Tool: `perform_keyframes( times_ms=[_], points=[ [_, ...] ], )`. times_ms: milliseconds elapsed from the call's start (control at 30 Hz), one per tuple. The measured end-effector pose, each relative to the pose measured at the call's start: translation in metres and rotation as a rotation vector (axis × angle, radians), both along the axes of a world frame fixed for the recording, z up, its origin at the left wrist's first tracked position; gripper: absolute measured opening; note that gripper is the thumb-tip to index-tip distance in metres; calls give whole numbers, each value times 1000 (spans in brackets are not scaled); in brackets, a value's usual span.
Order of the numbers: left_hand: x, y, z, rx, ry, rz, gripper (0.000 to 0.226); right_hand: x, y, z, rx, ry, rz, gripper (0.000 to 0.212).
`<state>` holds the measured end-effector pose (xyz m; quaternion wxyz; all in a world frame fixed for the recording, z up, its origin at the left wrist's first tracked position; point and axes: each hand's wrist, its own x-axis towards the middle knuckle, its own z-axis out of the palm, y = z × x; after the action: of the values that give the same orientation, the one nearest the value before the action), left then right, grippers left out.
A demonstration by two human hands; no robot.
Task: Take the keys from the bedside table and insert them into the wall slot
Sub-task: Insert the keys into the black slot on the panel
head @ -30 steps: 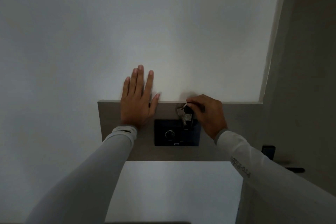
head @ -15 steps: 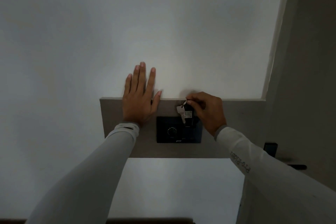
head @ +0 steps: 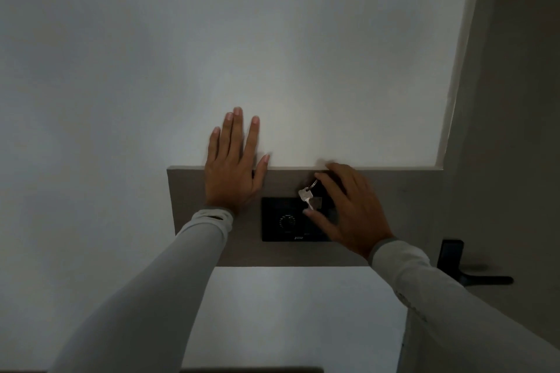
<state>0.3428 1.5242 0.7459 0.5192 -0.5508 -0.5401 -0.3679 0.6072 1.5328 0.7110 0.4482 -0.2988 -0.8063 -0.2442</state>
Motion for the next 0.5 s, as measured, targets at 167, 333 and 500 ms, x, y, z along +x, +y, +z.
perform_keyframes(
  times_ms=[167,333,500],
  points=[
    [-1,0,-1,-2,-7,-6,67,-9,-5,-13,-94,-82,-119,100],
    [-1,2,-1,-6,-1,-7,68,-17,-10,-14,-114,-86,-203,111],
    [-3,4,-2,-16,-8,9,68,-23,-15,-24,-156,-96,-263,114]
  ],
)
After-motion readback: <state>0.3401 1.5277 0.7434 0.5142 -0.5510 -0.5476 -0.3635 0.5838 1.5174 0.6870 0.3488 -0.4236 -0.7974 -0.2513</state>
